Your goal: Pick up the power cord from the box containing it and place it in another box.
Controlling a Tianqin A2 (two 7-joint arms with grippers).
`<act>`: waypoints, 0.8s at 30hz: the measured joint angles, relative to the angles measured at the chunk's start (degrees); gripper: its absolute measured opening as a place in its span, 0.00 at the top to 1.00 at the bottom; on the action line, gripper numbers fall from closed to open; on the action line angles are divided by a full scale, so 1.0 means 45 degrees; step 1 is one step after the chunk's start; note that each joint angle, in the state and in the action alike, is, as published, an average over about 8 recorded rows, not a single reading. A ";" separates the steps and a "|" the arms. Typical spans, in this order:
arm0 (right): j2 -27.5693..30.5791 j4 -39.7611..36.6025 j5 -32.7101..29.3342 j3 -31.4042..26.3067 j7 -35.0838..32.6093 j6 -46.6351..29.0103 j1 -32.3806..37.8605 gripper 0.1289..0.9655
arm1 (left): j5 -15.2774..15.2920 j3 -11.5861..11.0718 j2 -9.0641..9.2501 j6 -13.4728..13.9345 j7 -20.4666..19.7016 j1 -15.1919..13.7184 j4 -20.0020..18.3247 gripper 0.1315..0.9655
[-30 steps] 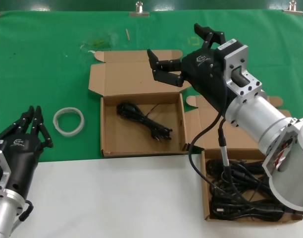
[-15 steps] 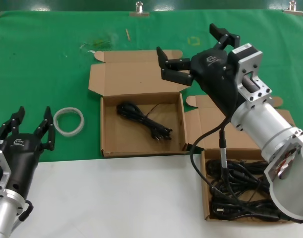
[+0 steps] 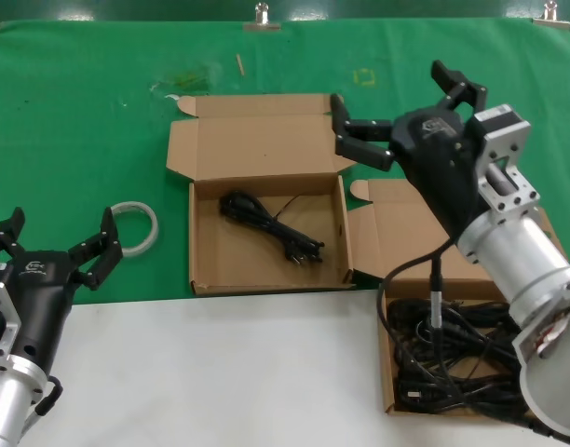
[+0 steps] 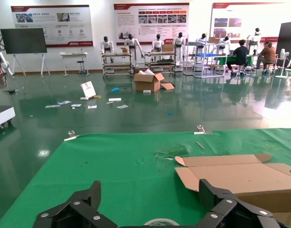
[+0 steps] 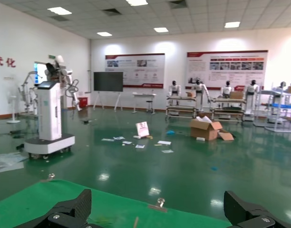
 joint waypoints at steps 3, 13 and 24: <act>-0.0189 -0.0024 -0.0436 0.0517 0.0187 -0.0174 -0.0414 0.00 | 0.0001 0.0000 0.0000 0.0000 0.0000 0.0000 0.0000 0.33; -0.0816 -0.0108 -0.1882 0.2231 0.0807 -0.0751 -0.1785 0.00 | 0.0000 0.0000 0.0000 0.0000 0.0002 0.0000 0.0000 0.17; -0.1514 -0.0200 -0.3485 0.4131 0.1499 -0.1390 -0.3311 0.00 | 0.0000 0.0000 0.0000 0.0000 0.0005 0.0000 0.0000 0.04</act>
